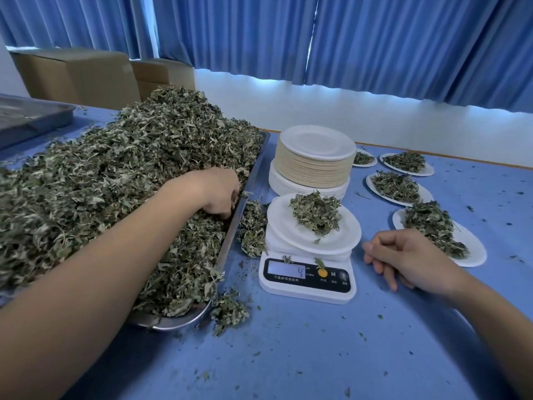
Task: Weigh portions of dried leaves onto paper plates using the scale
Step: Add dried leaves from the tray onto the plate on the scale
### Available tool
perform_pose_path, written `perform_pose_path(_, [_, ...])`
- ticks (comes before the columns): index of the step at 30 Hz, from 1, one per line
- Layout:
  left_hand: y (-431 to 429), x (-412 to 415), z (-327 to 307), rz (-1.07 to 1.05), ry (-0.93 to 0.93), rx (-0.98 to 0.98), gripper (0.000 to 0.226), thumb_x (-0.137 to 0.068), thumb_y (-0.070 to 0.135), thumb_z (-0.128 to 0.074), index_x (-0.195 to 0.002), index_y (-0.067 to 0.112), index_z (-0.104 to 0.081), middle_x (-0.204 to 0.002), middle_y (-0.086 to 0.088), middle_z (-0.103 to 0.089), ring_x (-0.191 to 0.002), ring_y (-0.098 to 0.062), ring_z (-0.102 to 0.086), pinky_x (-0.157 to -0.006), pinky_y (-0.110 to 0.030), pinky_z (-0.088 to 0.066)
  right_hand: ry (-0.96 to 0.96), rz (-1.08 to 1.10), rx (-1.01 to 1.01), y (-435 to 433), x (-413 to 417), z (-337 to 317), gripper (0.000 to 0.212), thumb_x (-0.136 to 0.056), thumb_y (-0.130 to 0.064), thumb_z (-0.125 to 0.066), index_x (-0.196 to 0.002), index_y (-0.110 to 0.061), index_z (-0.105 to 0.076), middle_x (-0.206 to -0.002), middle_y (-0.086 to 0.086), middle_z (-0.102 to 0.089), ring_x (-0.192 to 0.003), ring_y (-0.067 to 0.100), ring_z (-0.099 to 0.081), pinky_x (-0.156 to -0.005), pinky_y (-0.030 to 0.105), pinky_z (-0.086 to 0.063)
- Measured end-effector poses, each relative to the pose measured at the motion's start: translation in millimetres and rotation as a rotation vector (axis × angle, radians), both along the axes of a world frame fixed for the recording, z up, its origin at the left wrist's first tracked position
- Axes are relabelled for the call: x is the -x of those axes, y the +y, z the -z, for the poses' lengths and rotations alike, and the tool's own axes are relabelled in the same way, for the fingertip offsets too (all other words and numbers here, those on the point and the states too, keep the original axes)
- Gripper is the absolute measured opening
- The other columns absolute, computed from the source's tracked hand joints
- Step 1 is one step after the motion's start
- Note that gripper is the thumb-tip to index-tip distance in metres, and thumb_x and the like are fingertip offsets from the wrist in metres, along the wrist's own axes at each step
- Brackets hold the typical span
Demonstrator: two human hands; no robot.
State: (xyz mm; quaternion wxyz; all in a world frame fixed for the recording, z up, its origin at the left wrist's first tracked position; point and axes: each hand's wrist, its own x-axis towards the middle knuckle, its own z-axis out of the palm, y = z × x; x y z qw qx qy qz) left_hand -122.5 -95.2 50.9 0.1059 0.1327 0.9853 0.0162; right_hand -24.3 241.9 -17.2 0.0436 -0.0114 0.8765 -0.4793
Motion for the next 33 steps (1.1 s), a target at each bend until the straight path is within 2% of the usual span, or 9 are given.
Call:
perform_pose_path(3, [-1.3,-0.8,-3.9,-0.072,0.077,-0.062,0.023,-0.088,0.014,-0.075,-0.11,0.019,-0.073,-0.098,0.001,-0.067,-0.083,-0.022,-0.061,-0.075,-0.033,-0.049,0.003,0.0,-0.004,-0.7,-1.3,-0.9,0.033,-0.101,-0.02,-0.062,-0.077,0.003,-0.068,-0.062,0.014,-0.061,-0.039,0.022,-0.051,-0.034,0.019,-0.029])
perform_pose_path(9, [2.6,-3.1,-10.0,-0.144,0.273,-0.163,0.017,-0.087,0.014,-0.076,-0.09,0.031,-0.074,-0.077,0.008,-0.063,-0.077,-0.02,-0.065,-0.071,-0.035,-0.048,0.0,-0.001,-0.008,-0.8,-2.0,-1.4,0.033,-0.101,-0.022,-0.063,-0.078,0.002,-0.067,-0.063,0.012,-0.062,-0.04,0.022,-0.052,-0.034,0.02,-0.029])
perform_pose_path(14, [11.2,-7.9,-23.6,0.039,0.31,-0.606,0.017,-0.08,0.017,-0.085,-0.095,0.022,-0.08,-0.086,0.007,-0.071,-0.073,-0.003,-0.059,-0.068,-0.019,-0.043,-0.003,-0.003,-0.008,-0.7,-1.6,-1.6,0.033,-0.101,-0.021,-0.063,-0.079,0.003,-0.067,-0.063,0.013,-0.062,-0.041,0.023,-0.052,-0.034,0.021,-0.029])
perform_pose_path(18, [31.2,-15.0,-19.4,0.142,0.151,-0.852,0.022,-0.074,0.017,-0.088,-0.093,0.023,-0.078,-0.073,0.016,-0.072,-0.065,0.003,-0.062,-0.064,-0.009,-0.047,0.0,-0.007,-0.007,0.0,-1.2,-1.3,0.033,-0.1,-0.022,-0.063,-0.078,0.002,-0.068,-0.063,0.014,-0.062,-0.041,0.024,-0.052,-0.035,0.021,-0.028])
perform_pose_path(21, [45.5,-16.0,-13.5,0.192,0.126,-0.821,0.025,-0.077,0.022,-0.087,-0.099,0.019,-0.078,-0.085,0.008,-0.074,-0.075,-0.005,-0.064,-0.078,-0.02,-0.052,-0.001,-0.008,-0.007,0.2,-1.0,-0.5,0.033,-0.1,-0.023,-0.064,-0.076,0.0,-0.068,-0.063,0.014,-0.062,-0.042,0.025,-0.052,-0.036,0.021,-0.029])
perform_pose_path(25, [45.2,-16.3,-10.7,0.237,0.009,-0.87,0.03,-0.076,0.037,-0.086,-0.102,0.025,-0.078,-0.099,0.009,-0.076,-0.086,-0.002,-0.069,-0.088,-0.03,-0.056,0.0,-0.013,-0.002,0.1,-0.5,-0.5,0.033,-0.1,-0.023,-0.064,-0.075,-0.002,-0.068,-0.062,0.013,-0.062,-0.042,0.025,-0.053,-0.036,0.021,-0.029])
perform_pose_path(28, [32.5,-12.0,-12.2,0.186,-0.001,-0.901,0.023,-0.088,0.045,-0.072,-0.107,0.033,-0.076,-0.101,0.018,-0.075,-0.089,0.001,-0.071,-0.077,-0.022,-0.055,-0.002,-0.015,-0.002,0.3,0.2,-0.6,0.033,-0.101,-0.022,-0.063,-0.076,-0.001,-0.068,-0.062,0.013,-0.061,-0.042,0.025,-0.053,-0.035,0.021,-0.029])
perform_pose_path(30, [21.0,-8.8,-15.4,0.127,0.0,-0.891,0.019,-0.097,0.04,-0.062,-0.107,0.031,-0.076,-0.101,0.015,-0.076,-0.086,-0.003,-0.072,-0.069,-0.02,-0.055,-0.006,-0.012,-0.005,0.9,0.1,-0.2,0.032,-0.101,-0.022,-0.063,-0.077,-0.001,-0.068,-0.062,0.012,-0.062,-0.041,0.024,-0.053,-0.035,0.021,-0.029])
perform_pose_path(33, [1.4,-0.7,-20.8,0.072,0.107,-0.645,0.019,-0.102,0.03,-0.057,-0.11,0.027,-0.074,-0.097,0.005,-0.075,-0.077,-0.013,-0.071,-0.067,-0.027,-0.053,-0.008,-0.01,-0.007,1.6,-0.3,-0.2,0.032,-0.101,-0.023,-0.063,-0.077,-0.001,-0.068,-0.062,0.012,-0.062,-0.041,0.023,-0.053,-0.035,0.021,-0.029])
